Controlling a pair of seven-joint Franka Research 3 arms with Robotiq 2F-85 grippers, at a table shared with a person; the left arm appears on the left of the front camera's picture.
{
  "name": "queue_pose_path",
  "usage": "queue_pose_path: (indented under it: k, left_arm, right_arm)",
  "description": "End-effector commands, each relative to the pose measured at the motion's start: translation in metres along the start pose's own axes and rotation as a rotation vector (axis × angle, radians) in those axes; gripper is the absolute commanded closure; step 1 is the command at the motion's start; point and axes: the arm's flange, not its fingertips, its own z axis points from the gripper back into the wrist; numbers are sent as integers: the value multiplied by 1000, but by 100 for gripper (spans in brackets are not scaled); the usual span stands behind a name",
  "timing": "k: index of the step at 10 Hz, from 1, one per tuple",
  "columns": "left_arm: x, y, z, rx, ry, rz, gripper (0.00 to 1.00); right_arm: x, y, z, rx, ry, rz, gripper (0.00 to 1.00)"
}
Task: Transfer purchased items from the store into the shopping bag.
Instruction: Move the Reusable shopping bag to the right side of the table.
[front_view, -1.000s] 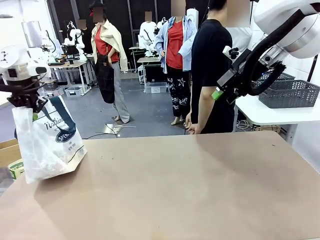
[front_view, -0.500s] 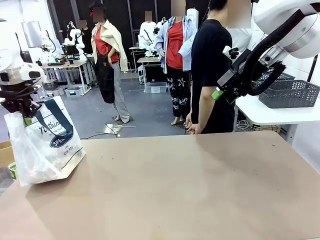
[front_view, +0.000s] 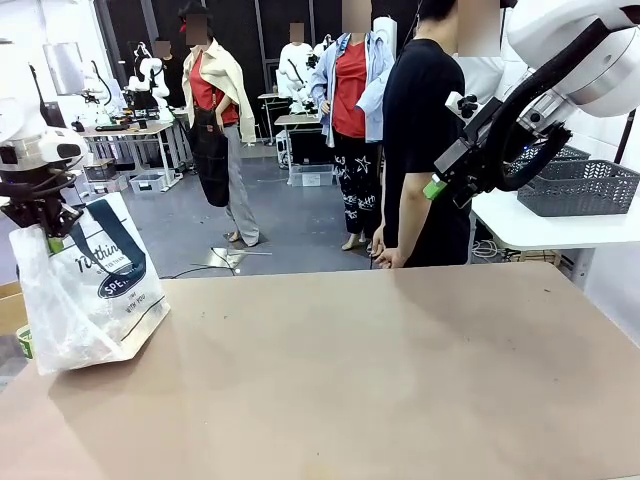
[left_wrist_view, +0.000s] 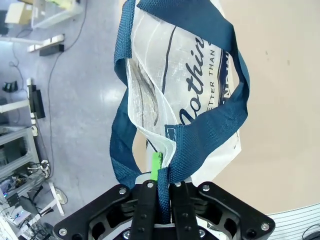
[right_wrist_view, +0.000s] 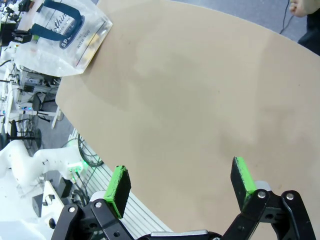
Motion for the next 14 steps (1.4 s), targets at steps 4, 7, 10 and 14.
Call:
queue_pose_path:
  k: [4,7,10,14]
  left_arm:
    - [2,4,3,7,25,-27,31]
    - [6,6,16,11,20,-30,0]
    - [7,9,29,14,16,-24,0]
    - [8,11,41,11,-6,-4,0]
  right_arm:
    - [3,1,0,1,-2,-19,0]
    - [3,1,0,1,-2,-19,0]
    - [3,1,0,1,-2,-19,0]
    - [3,1,0,1,-2,-19,0]
